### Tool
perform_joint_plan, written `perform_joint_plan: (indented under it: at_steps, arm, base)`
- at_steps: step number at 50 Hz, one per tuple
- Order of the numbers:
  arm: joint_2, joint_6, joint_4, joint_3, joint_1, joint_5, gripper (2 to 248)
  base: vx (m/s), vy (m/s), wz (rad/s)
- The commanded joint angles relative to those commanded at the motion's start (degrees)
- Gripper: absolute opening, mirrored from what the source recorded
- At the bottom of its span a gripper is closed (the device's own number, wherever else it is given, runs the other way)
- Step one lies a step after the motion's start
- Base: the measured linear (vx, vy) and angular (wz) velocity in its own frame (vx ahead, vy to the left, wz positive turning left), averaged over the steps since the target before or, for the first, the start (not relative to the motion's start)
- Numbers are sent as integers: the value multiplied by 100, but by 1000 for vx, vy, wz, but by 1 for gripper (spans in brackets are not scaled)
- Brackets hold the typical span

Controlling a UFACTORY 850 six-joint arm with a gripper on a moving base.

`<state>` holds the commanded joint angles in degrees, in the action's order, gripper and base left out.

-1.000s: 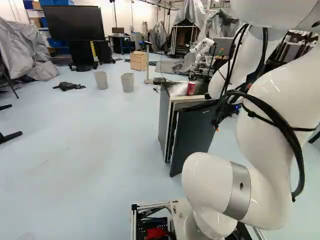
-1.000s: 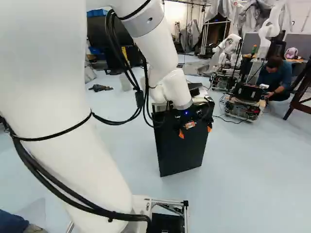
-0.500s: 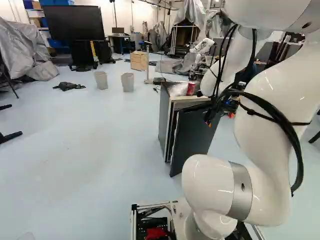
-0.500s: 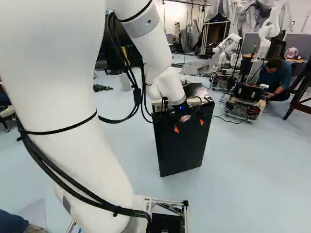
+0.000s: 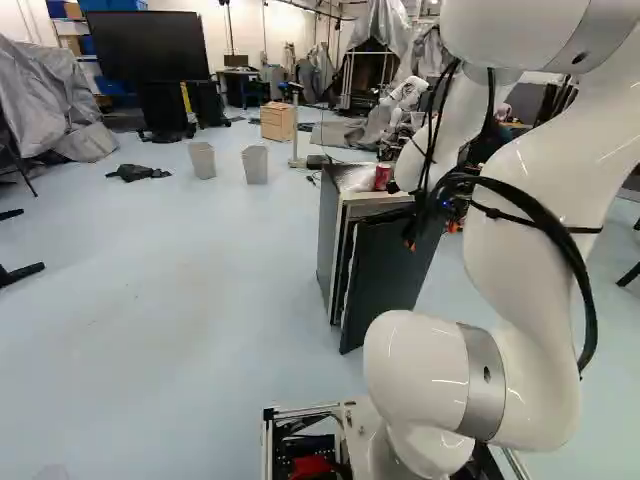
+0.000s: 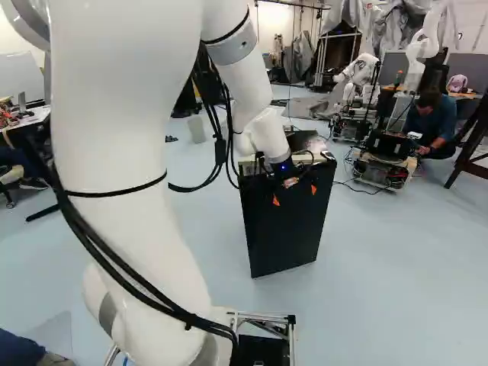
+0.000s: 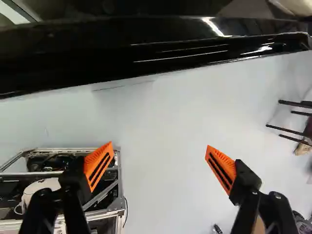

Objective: Grab a drink from the fridge

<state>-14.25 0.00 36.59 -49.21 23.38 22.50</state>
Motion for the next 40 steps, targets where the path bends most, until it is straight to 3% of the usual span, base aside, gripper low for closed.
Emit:
perform_joint_plan:
  at_steps: [40]
  arm:
    - [-463,0,0,-585,-258,0,247]
  base:
    - [0,0,0]
